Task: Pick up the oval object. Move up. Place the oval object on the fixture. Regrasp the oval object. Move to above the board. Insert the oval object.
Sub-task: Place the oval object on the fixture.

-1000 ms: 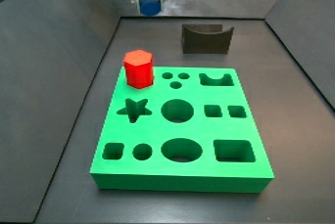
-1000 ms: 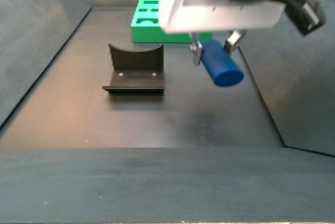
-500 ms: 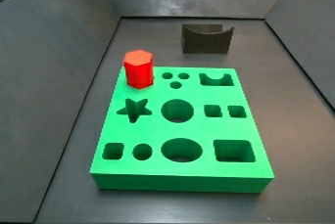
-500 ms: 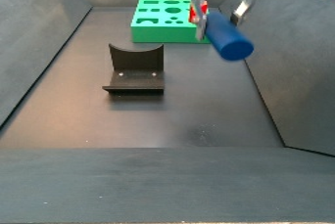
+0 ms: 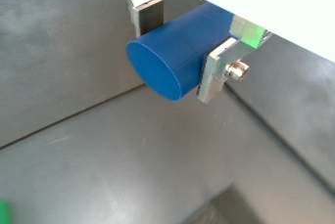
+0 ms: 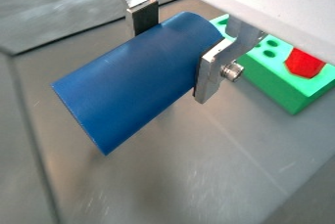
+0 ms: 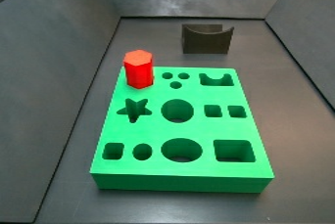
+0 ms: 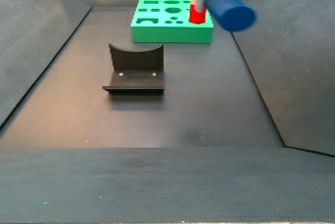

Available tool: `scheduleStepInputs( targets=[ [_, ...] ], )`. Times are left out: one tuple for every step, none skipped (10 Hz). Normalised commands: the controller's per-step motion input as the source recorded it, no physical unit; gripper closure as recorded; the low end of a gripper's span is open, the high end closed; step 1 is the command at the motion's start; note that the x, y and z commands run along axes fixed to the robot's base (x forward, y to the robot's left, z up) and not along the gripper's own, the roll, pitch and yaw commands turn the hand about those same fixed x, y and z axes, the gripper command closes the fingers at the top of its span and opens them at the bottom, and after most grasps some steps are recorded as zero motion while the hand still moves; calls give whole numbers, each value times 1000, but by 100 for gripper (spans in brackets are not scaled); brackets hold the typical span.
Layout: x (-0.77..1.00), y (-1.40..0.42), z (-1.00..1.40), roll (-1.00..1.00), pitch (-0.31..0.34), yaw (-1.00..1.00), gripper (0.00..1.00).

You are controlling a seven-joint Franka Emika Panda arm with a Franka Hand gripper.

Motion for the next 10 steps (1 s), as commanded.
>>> scheduleStepInputs(
  targets=[
    [1000, -247, -2, -393, -124, -369, 100],
    [1000, -230, -3, -342, -105, -290, 100],
    [1000, -207, -6, -205, -53, -145, 100],
    [1000, -195, -6, -172, -38, -110, 100],
    [1000, -170, -9, -141, -13, -65, 100],
    [1000, -154, -11, -132, 3, -38, 100],
    [1000, -135, -9, -120, 22, -14, 100],
    [1000, -119, -10, -112, 37, -2, 100],
    [1000, -95, -8, -101, 57, 4, 100],
    [1000, -84, -8, -95, 67, 6, 100]
  ],
)
